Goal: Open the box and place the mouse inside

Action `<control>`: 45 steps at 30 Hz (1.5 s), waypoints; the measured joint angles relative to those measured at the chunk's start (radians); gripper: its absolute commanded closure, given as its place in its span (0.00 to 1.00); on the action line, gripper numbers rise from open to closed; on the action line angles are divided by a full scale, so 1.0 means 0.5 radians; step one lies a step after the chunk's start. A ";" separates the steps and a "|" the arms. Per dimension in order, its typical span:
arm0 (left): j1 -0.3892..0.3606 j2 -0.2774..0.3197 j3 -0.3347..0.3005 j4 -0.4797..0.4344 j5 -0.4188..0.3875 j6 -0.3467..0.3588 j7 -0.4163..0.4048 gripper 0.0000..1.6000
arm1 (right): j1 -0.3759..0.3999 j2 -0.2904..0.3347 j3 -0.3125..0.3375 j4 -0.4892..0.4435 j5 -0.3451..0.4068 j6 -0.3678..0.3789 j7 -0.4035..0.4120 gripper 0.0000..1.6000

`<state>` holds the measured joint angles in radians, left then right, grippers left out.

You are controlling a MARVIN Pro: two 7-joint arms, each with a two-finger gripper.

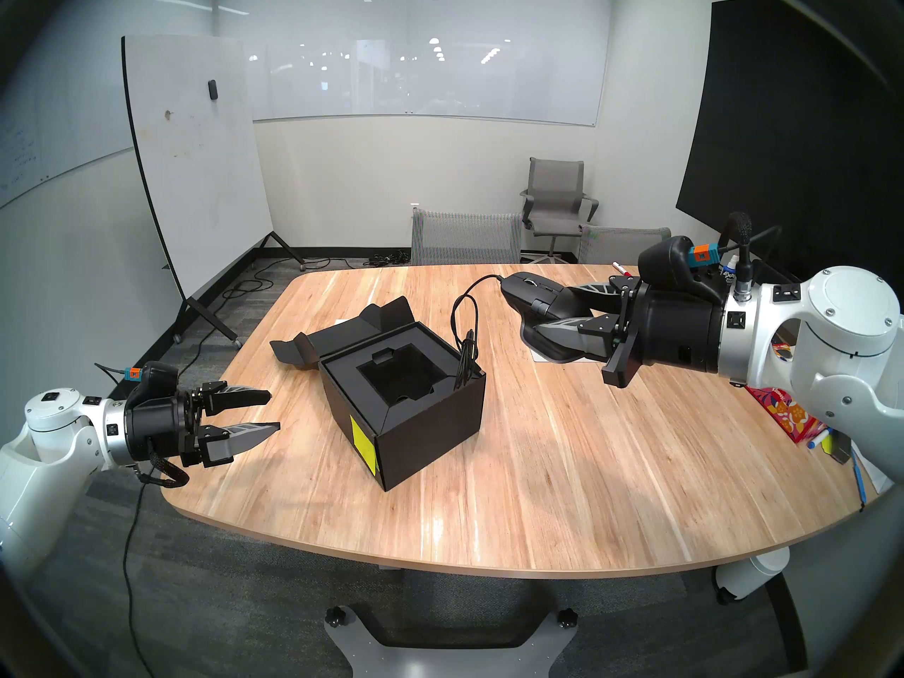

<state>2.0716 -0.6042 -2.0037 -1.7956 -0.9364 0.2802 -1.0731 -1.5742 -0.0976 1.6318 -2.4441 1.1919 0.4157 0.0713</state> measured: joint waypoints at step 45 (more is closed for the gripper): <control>-0.013 0.000 0.008 0.007 0.008 -0.002 -0.005 0.00 | 0.238 -0.188 -0.341 0.001 -0.181 -0.059 -0.045 1.00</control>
<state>2.0651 -0.6042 -1.9997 -1.7920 -0.9323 0.2792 -1.0753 -1.4554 -0.1914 1.4613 -2.4438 1.1015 0.3860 0.0486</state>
